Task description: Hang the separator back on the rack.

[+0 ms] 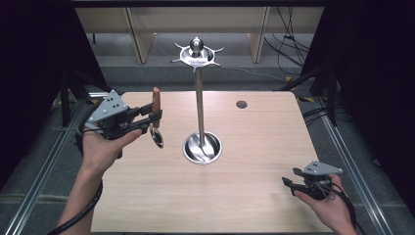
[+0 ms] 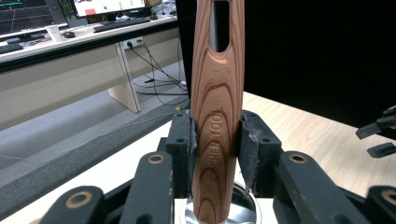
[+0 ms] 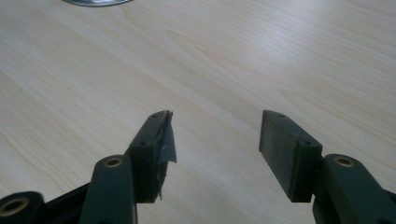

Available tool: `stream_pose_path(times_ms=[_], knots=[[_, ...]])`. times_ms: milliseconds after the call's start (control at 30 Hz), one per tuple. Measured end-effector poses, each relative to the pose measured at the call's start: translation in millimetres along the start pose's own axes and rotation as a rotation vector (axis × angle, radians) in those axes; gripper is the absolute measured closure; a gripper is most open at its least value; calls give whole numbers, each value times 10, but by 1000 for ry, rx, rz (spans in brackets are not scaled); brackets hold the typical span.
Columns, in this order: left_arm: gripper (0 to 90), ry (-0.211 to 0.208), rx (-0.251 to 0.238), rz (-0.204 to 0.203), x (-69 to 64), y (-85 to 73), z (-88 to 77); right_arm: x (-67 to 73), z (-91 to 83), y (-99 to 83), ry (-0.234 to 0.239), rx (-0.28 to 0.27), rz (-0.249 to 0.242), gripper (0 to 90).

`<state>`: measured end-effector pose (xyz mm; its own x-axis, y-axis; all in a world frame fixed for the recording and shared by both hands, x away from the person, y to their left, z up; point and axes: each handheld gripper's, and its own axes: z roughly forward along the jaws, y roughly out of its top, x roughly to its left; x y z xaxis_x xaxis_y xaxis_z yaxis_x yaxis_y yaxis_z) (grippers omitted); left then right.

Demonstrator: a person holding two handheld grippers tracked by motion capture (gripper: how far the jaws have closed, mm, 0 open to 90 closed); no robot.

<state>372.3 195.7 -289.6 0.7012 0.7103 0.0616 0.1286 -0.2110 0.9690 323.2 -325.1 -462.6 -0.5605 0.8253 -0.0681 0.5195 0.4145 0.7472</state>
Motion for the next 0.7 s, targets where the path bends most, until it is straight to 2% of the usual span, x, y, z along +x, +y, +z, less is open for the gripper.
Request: stream_pose_path(times_ms=[233,267,300,367,400,433,467,633,700], knots=[[673,2,-2,0,64,24,16,6,-7,-1,6,6,17,445],[673,1,-3,1,74,31,17,18,-9,-4,8,11,35,445],[673,-2,-5,6,88,38,21,6,-4,-1,9,7,16,446],[673,-5,-6,13,110,47,23,5,-3,0,11,5,13,446],[673,-8,-5,12,120,50,24,-7,4,-3,8,-1,-8,445],[673,-12,-7,15,131,51,27,-5,3,-3,9,0,-5,445],[673,-14,-5,17,141,53,26,8,-2,1,19,10,19,445],[673,-15,-4,29,183,63,30,4,-3,1,10,4,12,445],[673,-22,0,19,191,66,35,-2,4,-3,13,4,1,445]])
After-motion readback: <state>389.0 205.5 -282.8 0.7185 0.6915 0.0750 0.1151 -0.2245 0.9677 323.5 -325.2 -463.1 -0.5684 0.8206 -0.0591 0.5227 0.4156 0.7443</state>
